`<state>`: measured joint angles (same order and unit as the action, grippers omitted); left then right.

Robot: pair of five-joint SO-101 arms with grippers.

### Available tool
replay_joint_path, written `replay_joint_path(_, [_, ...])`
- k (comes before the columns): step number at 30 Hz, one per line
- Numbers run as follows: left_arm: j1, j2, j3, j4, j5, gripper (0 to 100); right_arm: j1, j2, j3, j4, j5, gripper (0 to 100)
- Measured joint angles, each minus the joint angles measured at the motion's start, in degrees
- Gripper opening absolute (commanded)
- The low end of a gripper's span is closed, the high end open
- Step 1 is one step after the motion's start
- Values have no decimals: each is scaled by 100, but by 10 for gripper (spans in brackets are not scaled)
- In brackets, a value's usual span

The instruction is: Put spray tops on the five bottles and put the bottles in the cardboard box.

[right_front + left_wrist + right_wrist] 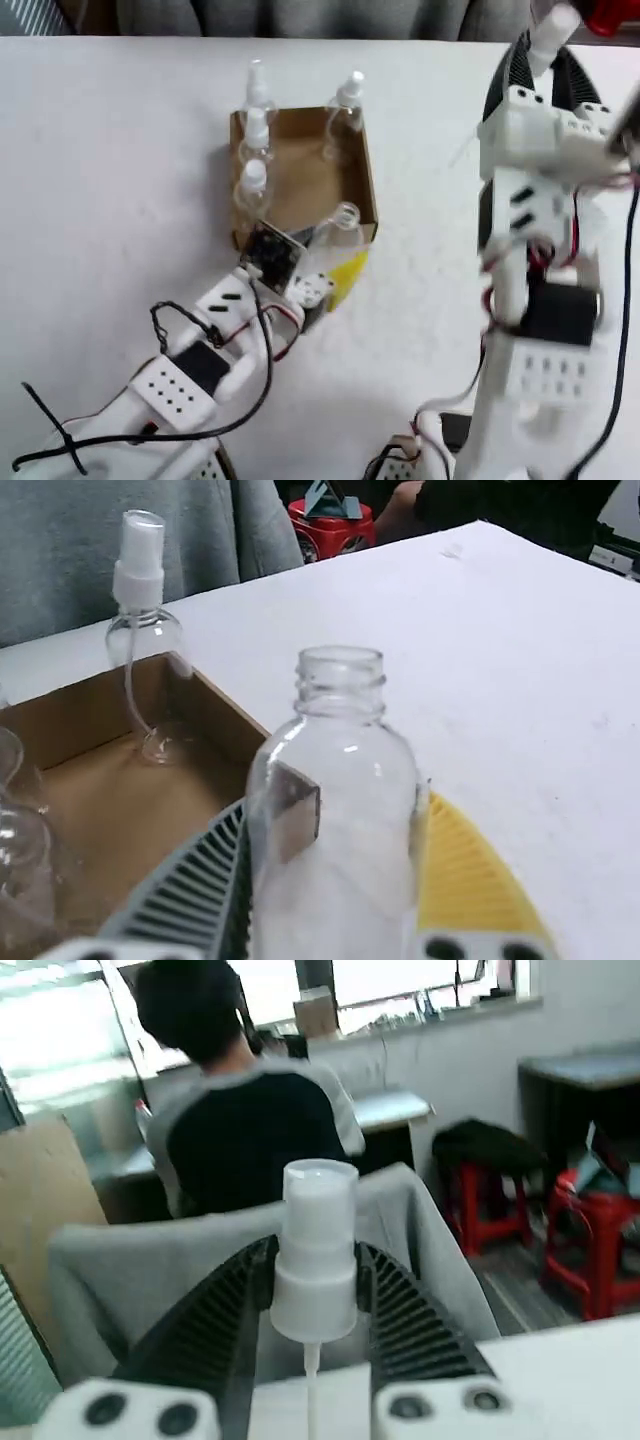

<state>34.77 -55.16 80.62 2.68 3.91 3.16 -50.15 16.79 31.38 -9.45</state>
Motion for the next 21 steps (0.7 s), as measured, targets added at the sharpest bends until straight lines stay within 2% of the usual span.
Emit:
replay_joint_path(11, [229, -26, -9, 0, -44, 54, -1029, -1301, 325, 343, 0, 15])
replay_joint_path(21, [255, -26, 158, 0, -97, 54, -1090, -2180, 1530, 352, 0, 15])
